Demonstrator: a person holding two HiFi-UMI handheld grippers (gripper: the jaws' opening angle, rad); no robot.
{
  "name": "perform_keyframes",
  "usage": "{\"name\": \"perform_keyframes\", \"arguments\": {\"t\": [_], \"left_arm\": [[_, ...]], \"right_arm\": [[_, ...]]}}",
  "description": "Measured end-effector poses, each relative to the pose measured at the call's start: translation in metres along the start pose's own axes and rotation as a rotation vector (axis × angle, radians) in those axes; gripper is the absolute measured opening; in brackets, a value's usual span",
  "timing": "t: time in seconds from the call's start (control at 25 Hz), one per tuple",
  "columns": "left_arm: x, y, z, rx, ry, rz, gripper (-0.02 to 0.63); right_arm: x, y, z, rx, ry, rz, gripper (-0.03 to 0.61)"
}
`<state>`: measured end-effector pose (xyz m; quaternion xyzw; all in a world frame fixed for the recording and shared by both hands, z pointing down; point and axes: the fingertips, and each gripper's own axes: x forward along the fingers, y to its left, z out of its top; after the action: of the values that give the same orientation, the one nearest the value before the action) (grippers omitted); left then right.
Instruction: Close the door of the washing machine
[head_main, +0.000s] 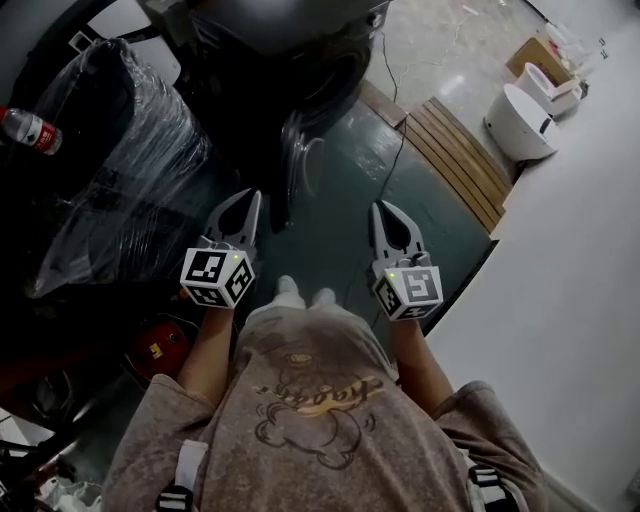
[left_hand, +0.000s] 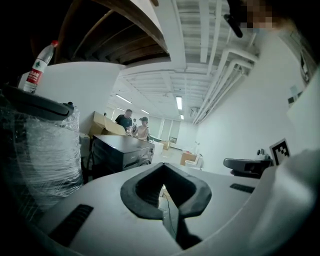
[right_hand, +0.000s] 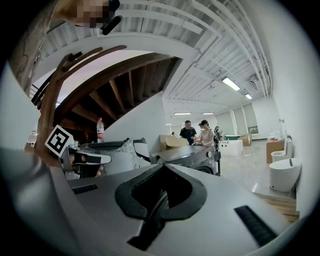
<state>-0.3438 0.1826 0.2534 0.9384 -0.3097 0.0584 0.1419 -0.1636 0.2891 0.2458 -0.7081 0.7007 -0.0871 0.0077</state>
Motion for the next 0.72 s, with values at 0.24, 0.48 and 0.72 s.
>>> {"name": "perform_keyframes", "arguments": {"t": [0.24,0.48,0.72], "left_arm": [[0.026,0.023,-0.017,-0.015,0.02,0.018,0.002],[0.064,0.051,-0.034,-0.023,0.08,0.008,0.002],[0.109,0.081,-0.056,-0.013,0.137,-0.013,0.002]], "right_arm": [[0.028,-0.011,-0.027,0.006,0.049,0.013,-0.006],[0.061,-0.025,-0.051,0.044,0.091,-0.016,-0.006],[0.099,-0.048,-0.074,0.033,0.14,-0.052,-0.006]]}}
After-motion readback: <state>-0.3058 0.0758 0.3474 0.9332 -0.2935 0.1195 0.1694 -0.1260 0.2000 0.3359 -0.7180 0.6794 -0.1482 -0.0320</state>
